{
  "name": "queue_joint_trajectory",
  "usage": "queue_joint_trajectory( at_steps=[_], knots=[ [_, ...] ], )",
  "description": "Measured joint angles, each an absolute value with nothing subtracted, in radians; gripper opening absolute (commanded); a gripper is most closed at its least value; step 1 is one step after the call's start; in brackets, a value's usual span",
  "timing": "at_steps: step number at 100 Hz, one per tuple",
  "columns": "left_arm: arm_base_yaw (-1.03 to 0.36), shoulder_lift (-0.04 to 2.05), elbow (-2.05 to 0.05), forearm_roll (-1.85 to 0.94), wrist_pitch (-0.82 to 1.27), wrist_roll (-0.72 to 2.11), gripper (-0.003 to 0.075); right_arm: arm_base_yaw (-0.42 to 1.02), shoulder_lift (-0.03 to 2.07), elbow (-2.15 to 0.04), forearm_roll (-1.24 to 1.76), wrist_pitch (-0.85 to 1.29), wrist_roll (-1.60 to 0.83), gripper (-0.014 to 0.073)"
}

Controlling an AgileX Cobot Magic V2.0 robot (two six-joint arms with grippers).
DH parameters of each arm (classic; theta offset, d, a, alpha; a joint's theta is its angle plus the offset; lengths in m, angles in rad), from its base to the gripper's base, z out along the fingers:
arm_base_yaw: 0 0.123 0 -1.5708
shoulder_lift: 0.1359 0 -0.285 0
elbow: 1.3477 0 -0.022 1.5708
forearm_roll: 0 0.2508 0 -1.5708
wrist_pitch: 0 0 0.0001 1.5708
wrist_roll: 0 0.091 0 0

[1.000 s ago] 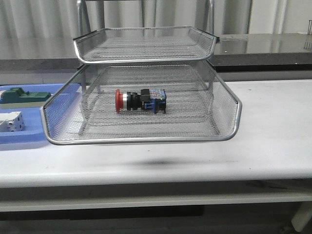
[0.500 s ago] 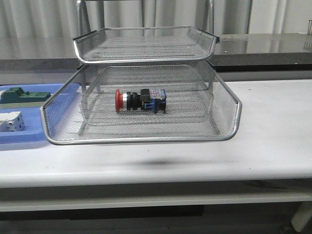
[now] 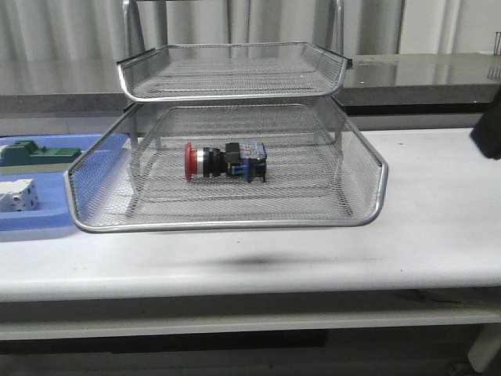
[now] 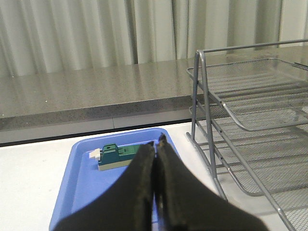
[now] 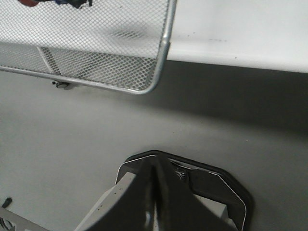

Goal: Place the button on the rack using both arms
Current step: 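Bring the right gripper to the front rim of the pulled-out tier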

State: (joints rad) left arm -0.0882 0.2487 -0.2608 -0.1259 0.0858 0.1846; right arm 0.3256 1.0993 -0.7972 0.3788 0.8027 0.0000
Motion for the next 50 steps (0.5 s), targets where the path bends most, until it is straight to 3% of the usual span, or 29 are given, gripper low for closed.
queue_joint_trajectory(
  at_steps=[50],
  knots=[
    [-0.088, 0.249, -0.261, -0.126, 0.086, 0.185, -0.0021, 0.616, 1.425, -0.797, 0.441, 0.542, -0.005, -0.0067]
  ],
)
